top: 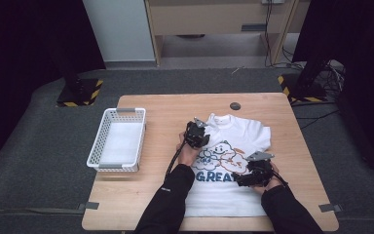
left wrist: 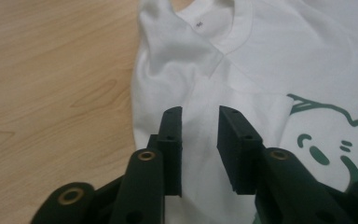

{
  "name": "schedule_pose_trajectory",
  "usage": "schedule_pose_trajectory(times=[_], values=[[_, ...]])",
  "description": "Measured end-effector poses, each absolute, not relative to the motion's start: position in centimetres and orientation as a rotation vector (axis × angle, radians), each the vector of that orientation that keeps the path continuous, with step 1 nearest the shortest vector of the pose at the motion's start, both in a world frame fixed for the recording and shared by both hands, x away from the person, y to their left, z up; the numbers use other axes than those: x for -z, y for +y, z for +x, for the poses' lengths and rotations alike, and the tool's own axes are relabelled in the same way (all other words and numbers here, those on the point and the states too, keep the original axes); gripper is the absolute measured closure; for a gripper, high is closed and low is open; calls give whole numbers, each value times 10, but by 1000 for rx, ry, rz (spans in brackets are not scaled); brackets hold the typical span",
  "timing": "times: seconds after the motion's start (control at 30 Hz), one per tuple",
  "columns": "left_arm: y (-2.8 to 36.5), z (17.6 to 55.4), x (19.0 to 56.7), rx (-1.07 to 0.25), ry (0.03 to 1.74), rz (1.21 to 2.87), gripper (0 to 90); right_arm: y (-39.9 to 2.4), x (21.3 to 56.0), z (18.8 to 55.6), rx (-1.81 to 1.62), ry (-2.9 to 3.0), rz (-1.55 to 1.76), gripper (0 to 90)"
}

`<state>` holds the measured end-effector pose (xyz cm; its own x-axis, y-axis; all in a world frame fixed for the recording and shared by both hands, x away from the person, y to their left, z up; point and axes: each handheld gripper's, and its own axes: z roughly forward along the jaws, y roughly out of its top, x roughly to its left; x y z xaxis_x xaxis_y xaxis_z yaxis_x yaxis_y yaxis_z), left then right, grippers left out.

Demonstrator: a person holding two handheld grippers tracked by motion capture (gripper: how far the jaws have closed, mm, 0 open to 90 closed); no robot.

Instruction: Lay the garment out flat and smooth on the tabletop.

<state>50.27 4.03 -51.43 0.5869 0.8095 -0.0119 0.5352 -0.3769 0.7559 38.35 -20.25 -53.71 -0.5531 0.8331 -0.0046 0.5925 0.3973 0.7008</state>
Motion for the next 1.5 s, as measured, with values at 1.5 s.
schedule_pose_trajectory(times=[1.5], values=[[97,505,483,-643,1183,1902,865,-201,537,384,-939,2305,1234,19]])
